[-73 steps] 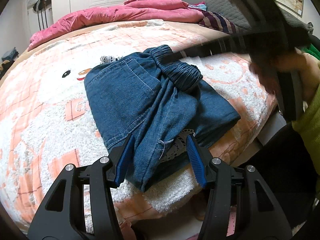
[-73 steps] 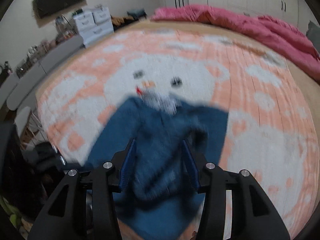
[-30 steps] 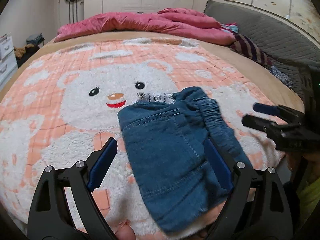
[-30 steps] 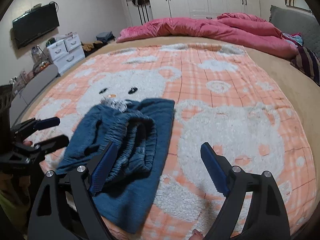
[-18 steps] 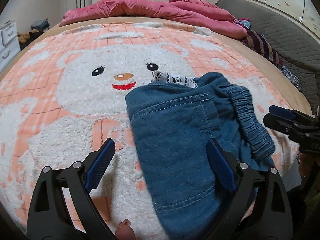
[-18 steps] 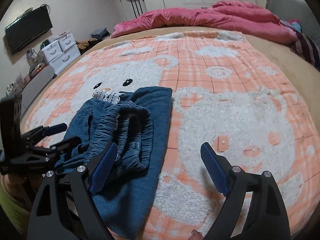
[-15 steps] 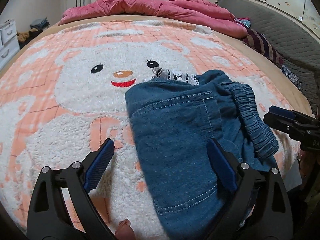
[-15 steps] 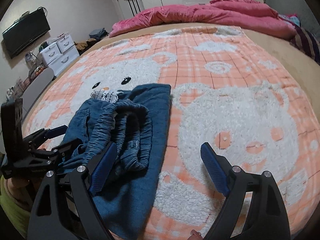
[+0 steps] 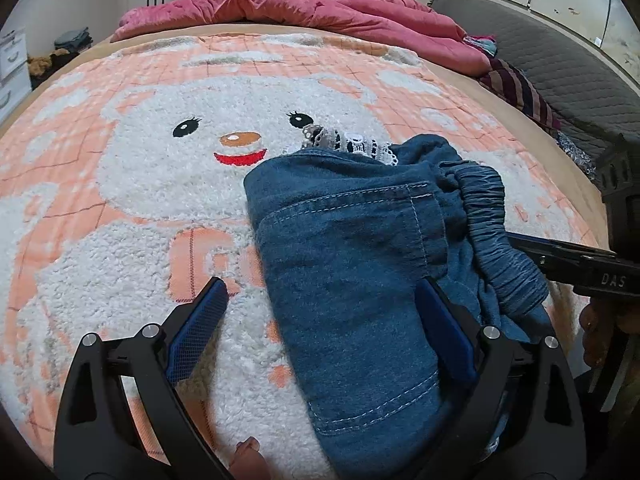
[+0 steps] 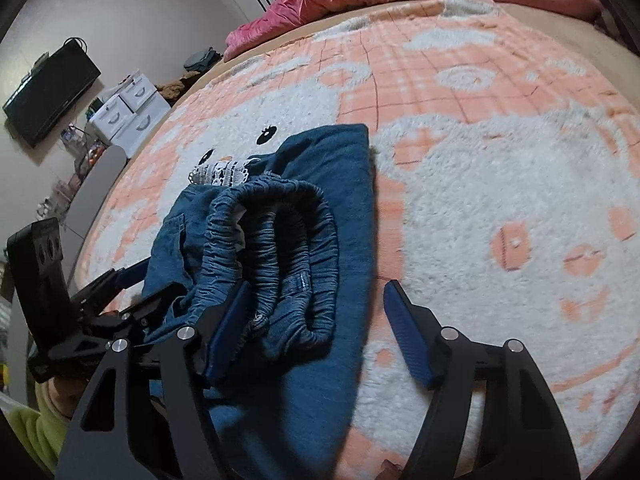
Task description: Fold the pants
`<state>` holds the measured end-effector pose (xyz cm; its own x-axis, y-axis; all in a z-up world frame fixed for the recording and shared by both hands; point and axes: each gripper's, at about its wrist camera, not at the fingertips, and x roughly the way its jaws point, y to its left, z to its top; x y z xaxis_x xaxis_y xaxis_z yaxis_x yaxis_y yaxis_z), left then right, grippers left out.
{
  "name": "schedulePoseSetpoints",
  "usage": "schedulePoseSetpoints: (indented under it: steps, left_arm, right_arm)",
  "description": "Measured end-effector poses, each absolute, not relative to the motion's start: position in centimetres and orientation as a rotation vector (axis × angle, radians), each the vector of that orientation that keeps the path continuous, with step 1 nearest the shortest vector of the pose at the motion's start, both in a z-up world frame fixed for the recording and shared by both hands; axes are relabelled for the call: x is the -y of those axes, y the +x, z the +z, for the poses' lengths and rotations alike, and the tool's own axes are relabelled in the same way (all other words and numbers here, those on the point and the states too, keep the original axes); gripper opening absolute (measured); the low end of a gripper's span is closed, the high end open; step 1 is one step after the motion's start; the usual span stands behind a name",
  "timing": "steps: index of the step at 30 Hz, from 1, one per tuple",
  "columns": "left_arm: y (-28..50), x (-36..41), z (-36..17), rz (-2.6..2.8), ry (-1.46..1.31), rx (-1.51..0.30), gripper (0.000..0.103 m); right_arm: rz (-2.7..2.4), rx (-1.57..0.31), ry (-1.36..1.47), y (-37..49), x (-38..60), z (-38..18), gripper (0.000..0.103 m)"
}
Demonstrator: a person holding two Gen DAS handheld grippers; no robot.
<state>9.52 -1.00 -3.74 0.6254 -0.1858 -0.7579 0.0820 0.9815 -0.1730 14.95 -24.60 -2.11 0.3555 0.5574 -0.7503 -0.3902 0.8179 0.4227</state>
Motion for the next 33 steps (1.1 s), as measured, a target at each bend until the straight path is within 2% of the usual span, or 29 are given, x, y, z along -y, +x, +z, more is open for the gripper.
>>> schedulePoseSetpoints:
  steps: [8, 11, 15, 17, 19, 20, 21, 26, 28, 30, 33]
  left_arm:
    - [9.6, 1.1, -3.9, -0.174, -0.139, -0.879, 0.088]
    - [9.6, 1.0, -3.9, -0.184, -0.150, -0.880, 0.088]
    - [9.8, 1.3, -4.1, -0.203, -0.161, -0.885, 0.088]
    - [9.8, 1.4, -4.1, -0.219, -0.176, -0.887, 0.085]
    - [9.8, 1.6, -4.1, -0.237, -0.185, -0.890, 0.075]
    - [9.8, 1.7, -4.0, -0.251, -0.188, -0.892, 0.074]
    - [9.7, 1.8, -4.0, -0.249, -0.184, -0.890, 0.074]
    - [9.7, 1.9, -4.0, -0.266, -0.193, -0.890, 0.068]
    - [9.9, 1.9, -4.0, -0.268, -0.193, -0.891, 0.068]
    - [10.1, 1.9, -4.2, -0.272, -0.215, -0.893, 0.070]
    - [10.3, 2.0, -4.2, -0.272, -0.219, -0.895, 0.070]
  right_arm:
    - [0.590, -1.036, 0.165, 14.8, 24.8, -1.5, 0.068]
    - [0.553, -1.007, 0.124, 14.5, 25.3, -0.9, 0.074]
    - [0.561, -1.026, 0.124, 14.6, 24.9, -1.6, 0.074]
    - [0.570, -1.033, 0.128, 14.8, 24.7, -1.7, 0.074]
    - [0.578, -1.045, 0.150, 15.1, 24.5, -1.9, 0.074]
    - [0.582, -1.047, 0.152, 15.1, 24.4, -2.0, 0.072]
    - [0.590, -1.047, 0.151, 15.1, 24.3, -1.9, 0.064]
    - [0.632, -1.051, 0.134, 14.6, 23.8, -1.8, 0.061]
    - [0.633, -1.062, 0.168, 14.9, 24.2, -2.2, 0.064]
    - [0.644, -1.064, 0.182, 15.1, 24.0, -2.5, 0.077]
    - [0.646, -1.061, 0.183, 15.1, 23.3, -2.6, 0.076]
